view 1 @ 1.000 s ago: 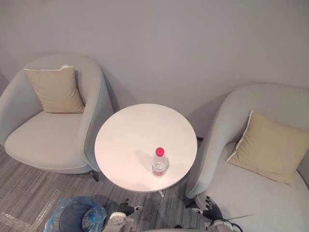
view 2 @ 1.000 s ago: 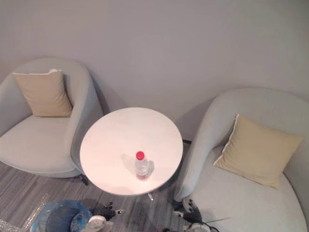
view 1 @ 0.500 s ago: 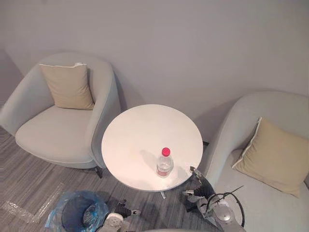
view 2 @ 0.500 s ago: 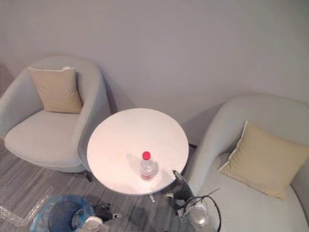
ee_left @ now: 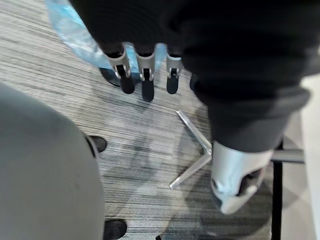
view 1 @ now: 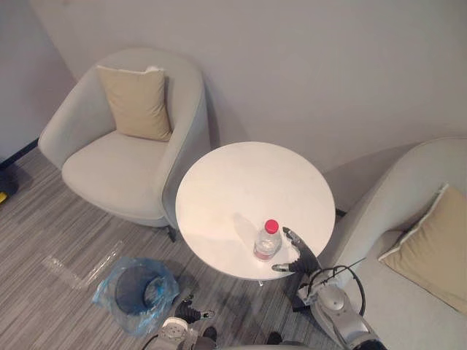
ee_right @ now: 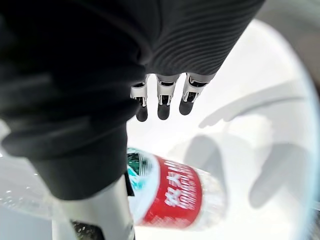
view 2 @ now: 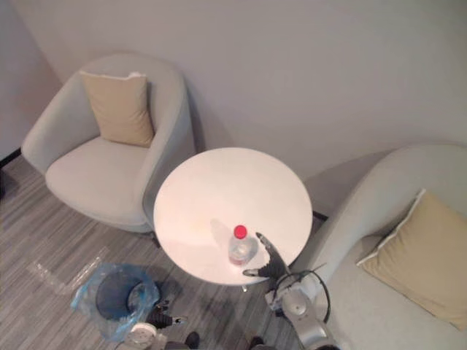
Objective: Gather rubbish on tea table into small bin, then transfer packed bag to large trash can.
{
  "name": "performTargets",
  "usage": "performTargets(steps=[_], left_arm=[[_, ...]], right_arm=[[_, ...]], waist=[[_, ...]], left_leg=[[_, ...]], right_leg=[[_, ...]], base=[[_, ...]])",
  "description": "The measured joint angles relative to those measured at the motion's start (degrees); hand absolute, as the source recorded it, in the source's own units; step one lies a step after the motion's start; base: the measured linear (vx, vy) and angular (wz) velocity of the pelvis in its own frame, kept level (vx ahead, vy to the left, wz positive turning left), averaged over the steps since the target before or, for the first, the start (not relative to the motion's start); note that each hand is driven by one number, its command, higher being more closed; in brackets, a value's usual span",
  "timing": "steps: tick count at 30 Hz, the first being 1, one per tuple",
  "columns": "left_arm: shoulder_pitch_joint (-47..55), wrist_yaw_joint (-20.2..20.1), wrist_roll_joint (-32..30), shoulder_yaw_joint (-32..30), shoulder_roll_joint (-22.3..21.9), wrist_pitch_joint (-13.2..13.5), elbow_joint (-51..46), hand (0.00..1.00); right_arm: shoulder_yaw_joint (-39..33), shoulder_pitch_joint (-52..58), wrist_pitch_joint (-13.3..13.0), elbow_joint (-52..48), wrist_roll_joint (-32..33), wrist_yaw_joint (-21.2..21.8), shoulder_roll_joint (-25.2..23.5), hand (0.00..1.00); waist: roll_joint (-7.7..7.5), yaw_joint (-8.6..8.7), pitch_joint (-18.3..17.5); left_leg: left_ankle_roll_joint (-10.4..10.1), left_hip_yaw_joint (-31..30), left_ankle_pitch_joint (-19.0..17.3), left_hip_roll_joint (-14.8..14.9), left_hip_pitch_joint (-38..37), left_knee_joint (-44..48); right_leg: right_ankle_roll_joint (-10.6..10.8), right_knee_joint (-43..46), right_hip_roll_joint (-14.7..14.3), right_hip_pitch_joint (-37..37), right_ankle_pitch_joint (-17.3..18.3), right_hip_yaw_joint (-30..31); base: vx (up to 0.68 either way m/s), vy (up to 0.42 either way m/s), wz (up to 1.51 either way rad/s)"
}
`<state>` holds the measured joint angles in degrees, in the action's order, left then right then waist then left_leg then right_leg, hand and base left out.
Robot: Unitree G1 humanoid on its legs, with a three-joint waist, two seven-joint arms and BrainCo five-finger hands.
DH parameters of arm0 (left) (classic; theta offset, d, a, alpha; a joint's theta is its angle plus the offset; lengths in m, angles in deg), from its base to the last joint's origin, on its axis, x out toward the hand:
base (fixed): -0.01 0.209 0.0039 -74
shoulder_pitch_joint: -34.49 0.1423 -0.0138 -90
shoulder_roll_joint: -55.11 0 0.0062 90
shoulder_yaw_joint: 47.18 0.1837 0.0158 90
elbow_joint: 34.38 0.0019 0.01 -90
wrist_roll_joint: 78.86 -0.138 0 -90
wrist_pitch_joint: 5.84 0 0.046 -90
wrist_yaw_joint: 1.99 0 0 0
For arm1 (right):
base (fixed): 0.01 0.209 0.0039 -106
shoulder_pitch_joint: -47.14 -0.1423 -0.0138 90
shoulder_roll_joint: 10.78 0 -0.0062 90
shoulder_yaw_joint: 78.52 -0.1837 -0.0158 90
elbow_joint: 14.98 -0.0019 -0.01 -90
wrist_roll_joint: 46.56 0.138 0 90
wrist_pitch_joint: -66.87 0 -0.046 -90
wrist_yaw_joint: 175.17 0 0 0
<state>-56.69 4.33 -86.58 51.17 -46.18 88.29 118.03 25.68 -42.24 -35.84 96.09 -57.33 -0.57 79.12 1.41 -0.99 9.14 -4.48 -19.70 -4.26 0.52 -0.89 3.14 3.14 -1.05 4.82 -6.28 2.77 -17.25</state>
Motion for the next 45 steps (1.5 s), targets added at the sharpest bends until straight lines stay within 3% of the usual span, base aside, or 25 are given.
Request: performTargets(steps=[11, 12, 23, 28, 39, 45], left_arm=[[-1.9, 1.1, 1.7, 0.1, -0.7, 0.5, -1.7, 0.0], [-1.9, 1.2, 1.8, 0.1, -0.7, 0.5, -2.2, 0.0], [-2.4, 1.9, 2.3, 0.1, -0.8, 0.5, -2.4, 0.0], [-2.4, 2.3, 2.1, 0.0, -0.8, 0.4, -2.2, 0.0], [-2.1, 1.9, -0.1, -0.1, 0.1, -0.1, -0.6, 0.0], [-1.6, 2.0, -0.1, 0.1, 0.2, -0.7, 0.8, 0.0]], right_arm=[[-0.9, -7.6, 0.5, 0.2, 3.8, -3.5, -1.7, 0.0], [-1.0, -8.5, 0.5, 0.3, 4.6, -3.6, -2.6, 1.0], [-1.0, -11.7, 1.1, 1.2, 6.9, -4.2, -4.5, 1.0], [-2.4, -4.9, 1.3, -7.7, 7.1, -3.4, -4.4, 1.0], [-5.0, 7.8, 0.3, -19.0, 9.8, 1.1, -5.1, 1.0], [-4.1, 12.6, 0.0, -20.8, 10.9, 3.2, -7.0, 1.0]], waist=[[1.9, -2.28, 4.4], [1.88, -2.39, 4.9], [1.99, -2.64, 5.8], [1.77, -2.41, 5.8], [-0.58, -0.05, 4.3], [-1.09, 0.97, 2.5]], left_leg=[[-0.6, -4.0, 1.4, -1.1, 4.9, 1.1], [-0.6, -4.0, 1.6, -1.1, 4.9, 1.1], [-0.8, -3.9, 2.2, -1.2, 5.7, 0.7], [-0.7, -3.7, 2.2, -1.1, 4.2, 0.0], [-0.6, 4.2, 2.1, 0.6, 0.5, -1.7], [-0.1, 7.5, 1.8, 1.2, -1.2, -2.1]], right_leg=[[0.0, 6.8, 1.6, 5.2, 3.5, -3.7], [0.0, 7.0, 1.7, 5.3, 3.5, -3.8], [0.0, 9.3, 2.3, 7.2, 4.2, -3.6], [0.0, 8.8, 2.2, 6.0, 4.2, -3.3], [0.1, 4.1, 0.5, 4.9, 0.2, 4.7], [0.1, 2.1, -0.2, 4.2, -1.4, 7.9]], base=[[0.0, 0.009, 0.22], [-0.01, 0.008, 0.07], [0.0, 0.0, 0.0], [0.01, 0.005, -0.04], [-0.02, 0.023, -0.37], [-0.04, 0.016, -0.31]])
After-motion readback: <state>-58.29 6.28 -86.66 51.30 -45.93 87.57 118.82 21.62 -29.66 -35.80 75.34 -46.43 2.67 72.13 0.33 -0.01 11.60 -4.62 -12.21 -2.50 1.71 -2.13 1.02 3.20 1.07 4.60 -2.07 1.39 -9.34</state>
